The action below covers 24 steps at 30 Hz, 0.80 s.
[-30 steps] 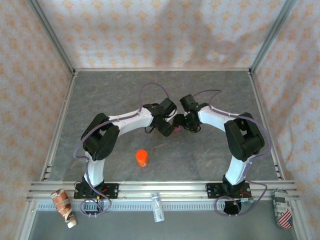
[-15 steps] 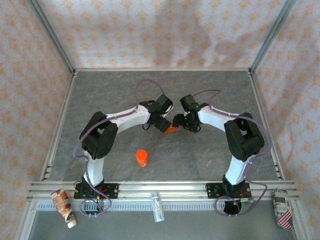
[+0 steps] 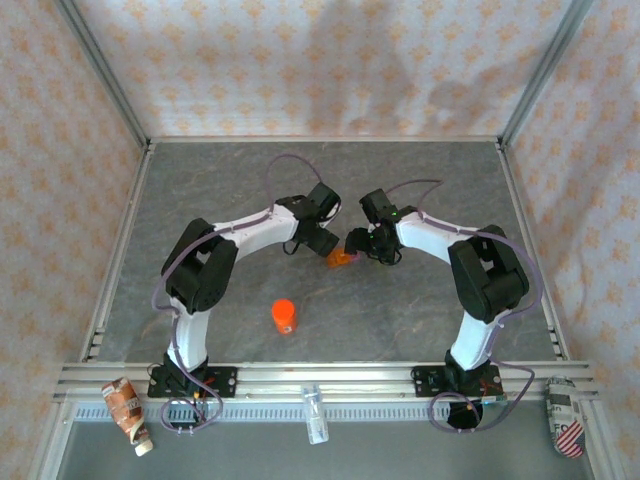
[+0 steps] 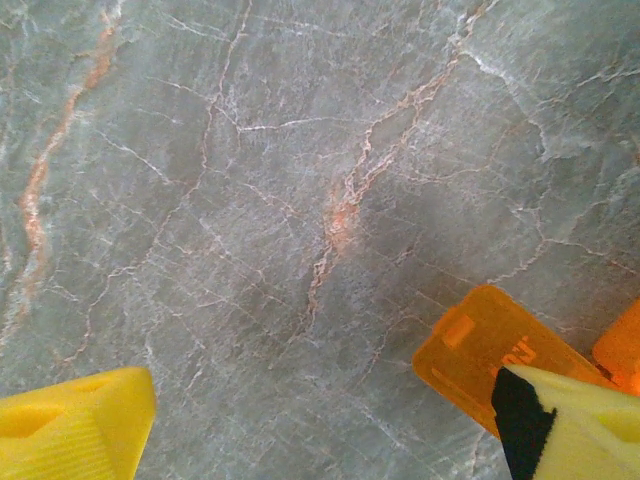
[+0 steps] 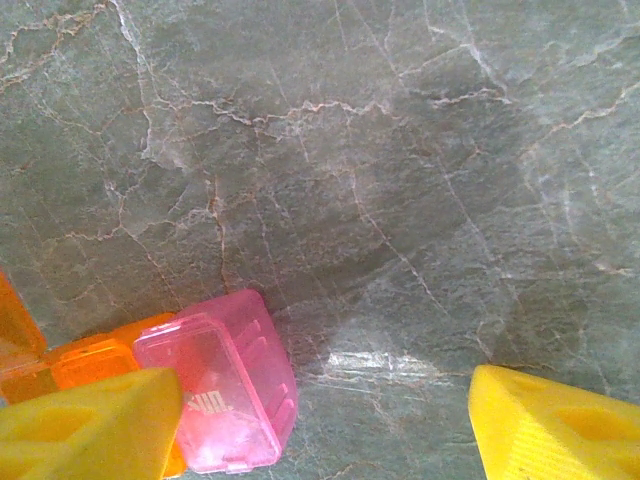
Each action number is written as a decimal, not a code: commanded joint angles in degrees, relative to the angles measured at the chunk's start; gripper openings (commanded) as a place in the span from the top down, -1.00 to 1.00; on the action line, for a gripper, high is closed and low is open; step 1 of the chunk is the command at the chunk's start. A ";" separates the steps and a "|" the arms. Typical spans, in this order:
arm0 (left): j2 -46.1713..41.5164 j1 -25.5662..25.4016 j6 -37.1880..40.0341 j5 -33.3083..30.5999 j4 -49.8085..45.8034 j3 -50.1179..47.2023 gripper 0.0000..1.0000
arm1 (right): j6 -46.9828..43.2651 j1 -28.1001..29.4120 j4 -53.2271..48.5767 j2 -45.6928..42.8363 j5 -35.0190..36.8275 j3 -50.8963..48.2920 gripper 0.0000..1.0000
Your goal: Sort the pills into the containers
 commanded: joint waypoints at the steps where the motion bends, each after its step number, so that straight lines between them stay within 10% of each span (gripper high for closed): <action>1: 1.37 0.11 -0.67 -0.67 0.70 0.97 -0.79 | 0.40 -0.48 -1.63 1.96 1.79 -1.22 -0.51; 13: -0.62 0.93 -0.56 -0.33 -2.45 6.32 -0.82 | -0.02 -0.47 -5.72 -2.16 3.09 4.66 -0.52; 24: -19.26 2.96 -7.06 5.56 0.21 -0.88 -0.92 | 1.88 1.43 -5.41 -11.69 2.14 0.16 -0.53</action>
